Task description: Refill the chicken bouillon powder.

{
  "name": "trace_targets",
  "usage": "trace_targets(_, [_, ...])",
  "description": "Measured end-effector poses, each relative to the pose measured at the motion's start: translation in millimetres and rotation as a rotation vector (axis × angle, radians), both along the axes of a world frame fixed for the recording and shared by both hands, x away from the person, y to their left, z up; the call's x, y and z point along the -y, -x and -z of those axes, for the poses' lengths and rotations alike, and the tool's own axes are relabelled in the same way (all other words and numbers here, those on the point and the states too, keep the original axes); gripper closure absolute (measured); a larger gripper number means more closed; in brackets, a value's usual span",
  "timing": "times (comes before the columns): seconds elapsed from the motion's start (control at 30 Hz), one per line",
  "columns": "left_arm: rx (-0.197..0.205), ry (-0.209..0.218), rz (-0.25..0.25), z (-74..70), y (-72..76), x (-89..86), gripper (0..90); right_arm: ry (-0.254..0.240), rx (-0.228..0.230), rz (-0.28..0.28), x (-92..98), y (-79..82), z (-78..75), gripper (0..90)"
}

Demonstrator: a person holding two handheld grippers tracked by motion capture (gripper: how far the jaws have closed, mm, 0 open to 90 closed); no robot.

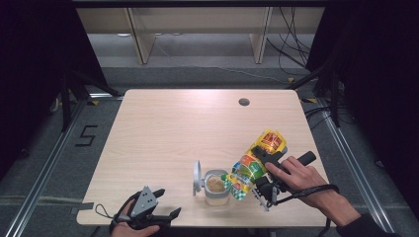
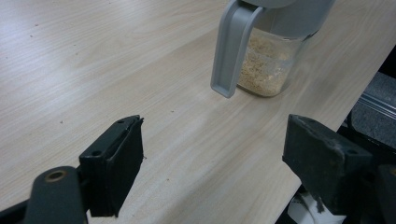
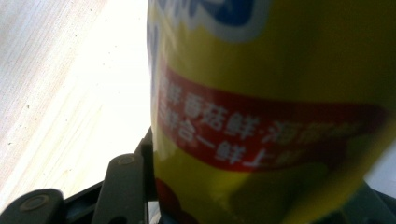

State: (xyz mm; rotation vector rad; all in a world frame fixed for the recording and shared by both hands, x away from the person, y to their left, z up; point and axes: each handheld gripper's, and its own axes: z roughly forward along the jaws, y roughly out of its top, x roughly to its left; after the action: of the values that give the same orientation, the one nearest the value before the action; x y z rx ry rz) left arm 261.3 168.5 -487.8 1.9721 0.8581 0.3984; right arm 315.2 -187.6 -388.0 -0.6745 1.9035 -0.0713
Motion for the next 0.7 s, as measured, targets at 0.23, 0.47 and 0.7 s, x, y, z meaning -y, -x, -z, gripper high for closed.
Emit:
trace_targets(0.23, [0.000, 0.005, -0.003, -0.5, 0.5, 0.1, 19.5, -0.001, 0.005, 0.009, 0.4, 0.0, -0.2, 50.5])
trace_targets(0.47, [0.021, -0.013, 0.012, -1.1, -1.0, -1.2, 19.5, -0.019, 0.001, 0.005, 0.9, -0.3, 1.5, 50.5])
trace_targets(0.7, [0.010, -0.004, 0.006, -0.3, -0.4, -0.5, 19.5, 0.004, 0.020, -0.002, 0.3, 0.2, -2.0, 50.6])
